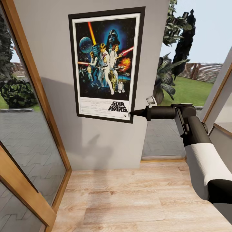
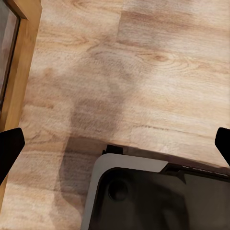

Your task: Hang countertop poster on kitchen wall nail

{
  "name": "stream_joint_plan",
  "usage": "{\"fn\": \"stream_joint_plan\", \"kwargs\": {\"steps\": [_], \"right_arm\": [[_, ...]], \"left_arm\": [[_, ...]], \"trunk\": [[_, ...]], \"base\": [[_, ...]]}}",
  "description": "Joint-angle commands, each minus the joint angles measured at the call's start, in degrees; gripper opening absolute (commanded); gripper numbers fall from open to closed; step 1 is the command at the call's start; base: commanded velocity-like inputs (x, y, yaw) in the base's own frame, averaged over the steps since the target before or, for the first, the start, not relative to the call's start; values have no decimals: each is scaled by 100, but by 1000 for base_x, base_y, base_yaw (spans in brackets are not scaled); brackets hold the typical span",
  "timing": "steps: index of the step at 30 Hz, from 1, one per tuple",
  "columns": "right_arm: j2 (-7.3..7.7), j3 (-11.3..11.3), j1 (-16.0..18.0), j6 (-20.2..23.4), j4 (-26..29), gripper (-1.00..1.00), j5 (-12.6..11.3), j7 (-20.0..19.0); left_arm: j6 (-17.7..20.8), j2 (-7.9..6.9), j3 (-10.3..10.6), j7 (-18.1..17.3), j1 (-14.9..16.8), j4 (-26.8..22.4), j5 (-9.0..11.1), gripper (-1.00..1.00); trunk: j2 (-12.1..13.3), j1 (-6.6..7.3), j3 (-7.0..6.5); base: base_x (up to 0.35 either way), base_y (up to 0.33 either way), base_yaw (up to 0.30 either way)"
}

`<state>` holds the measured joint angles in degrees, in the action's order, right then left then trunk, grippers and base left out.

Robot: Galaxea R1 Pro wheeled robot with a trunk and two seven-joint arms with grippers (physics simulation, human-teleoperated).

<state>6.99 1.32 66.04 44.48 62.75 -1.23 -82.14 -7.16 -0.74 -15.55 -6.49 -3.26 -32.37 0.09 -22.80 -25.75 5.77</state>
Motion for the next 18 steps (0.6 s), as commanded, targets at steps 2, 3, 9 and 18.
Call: {"fn": "stream_joint_plan", "kwargs": {"steps": [2, 3, 9, 18], "right_arm": [[5, 9, 6, 79, 1, -100, -18, -16], [5, 9, 6, 79, 1, -100, -18, -15], [5, 9, 6, 79, 1, -100, -18, -15], [4, 17, 6, 79, 1, -100, -18, -14]], "left_arm": [[-4, 4, -28, -45, 1, -6, 3, 100], [-4, 4, -31, -45, 1, -6, 2, 100], [2, 4, -35, -45, 1, -6, 2, 100], [4, 4, -44, -45, 1, -6, 3, 100]], "trunk": [[-12, -4, 11], [-12, -4, 11], [-12, -4, 11], [-12, -4, 11]], "base": [[0, 0, 0], [0, 0, 0], [23, 0, 0], [261, 0, 0]]}}
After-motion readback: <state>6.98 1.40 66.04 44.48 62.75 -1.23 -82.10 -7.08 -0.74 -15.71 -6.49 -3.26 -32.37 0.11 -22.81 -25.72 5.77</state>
